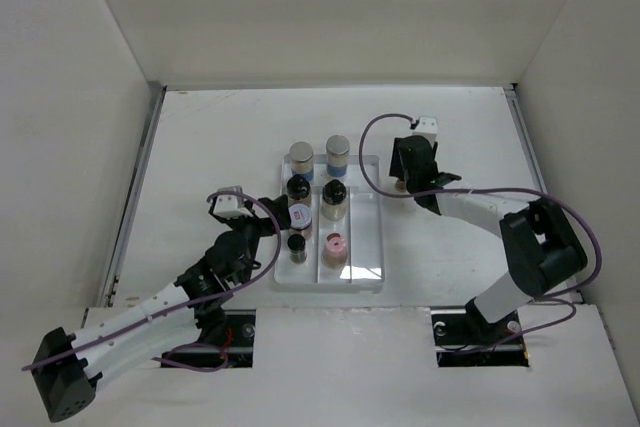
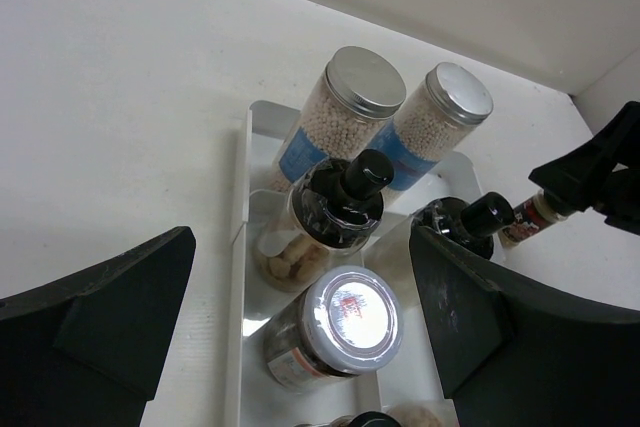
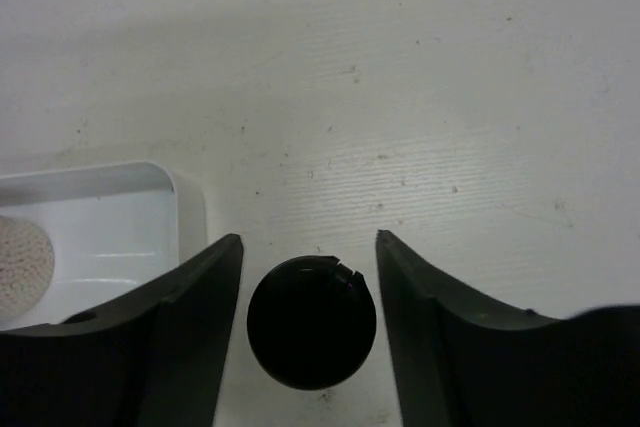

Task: Organize the condiment bottles

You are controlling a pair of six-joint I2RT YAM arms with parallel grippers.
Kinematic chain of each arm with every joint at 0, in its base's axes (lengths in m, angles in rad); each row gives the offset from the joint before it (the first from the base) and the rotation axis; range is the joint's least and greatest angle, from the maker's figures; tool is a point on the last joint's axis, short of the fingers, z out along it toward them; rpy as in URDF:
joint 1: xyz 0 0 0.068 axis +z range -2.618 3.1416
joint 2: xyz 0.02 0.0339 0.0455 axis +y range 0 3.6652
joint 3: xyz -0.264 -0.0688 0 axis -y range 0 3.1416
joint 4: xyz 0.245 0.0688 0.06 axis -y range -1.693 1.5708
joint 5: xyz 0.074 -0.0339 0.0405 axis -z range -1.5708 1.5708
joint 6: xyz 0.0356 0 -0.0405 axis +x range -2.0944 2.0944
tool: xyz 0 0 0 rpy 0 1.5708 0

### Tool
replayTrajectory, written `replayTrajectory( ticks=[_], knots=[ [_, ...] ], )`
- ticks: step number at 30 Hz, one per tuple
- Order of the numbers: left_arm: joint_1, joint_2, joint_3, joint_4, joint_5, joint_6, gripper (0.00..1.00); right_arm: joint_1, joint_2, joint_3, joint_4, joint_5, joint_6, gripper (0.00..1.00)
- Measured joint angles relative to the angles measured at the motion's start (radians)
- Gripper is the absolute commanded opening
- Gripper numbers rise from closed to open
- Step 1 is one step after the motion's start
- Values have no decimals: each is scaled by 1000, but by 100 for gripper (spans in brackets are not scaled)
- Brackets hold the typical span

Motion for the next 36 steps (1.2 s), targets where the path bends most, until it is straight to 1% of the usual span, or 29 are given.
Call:
replayTrajectory(
  ticks=[1,3,5,9,11,12,17,22,28,30,31,34,36],
  knots=[
    [0,0,0,1,0,0,89,0,11,7,-2,-2,-2,51],
    [0,0,0,3,0,0,89,0,21,15,-3,-2,0,43],
    [0,1,0,2,0,0,89,0,21,17,-2,-1,1,39],
    [5,-3,0,4,-1,0,90,18,5,19,-10,29,-5,38],
    [12,-3,0,3,-5,0,98,43,-16,32,-22,38,-10,38],
    [14,-2,0,2,-8,0,100,60,-24,50,-26,40,-16,38],
    [23,-2,0,-2,-35,0,100,150,-24,177,-18,42,-38,40],
    [27,-2,0,-20,-71,0,100,198,56,262,7,40,-48,40],
    [33,4,0,-41,-89,-3,100,198,195,271,-3,41,-49,41],
    [33,4,0,-44,-89,-8,100,199,225,271,-5,41,-48,44],
    [33,4,0,-44,-88,-10,100,199,236,271,-5,41,-48,48],
    [33,4,0,-46,-83,-18,100,199,248,271,2,43,-47,67],
    [36,8,0,-46,-80,-26,100,199,248,271,5,49,-45,75]
  ],
)
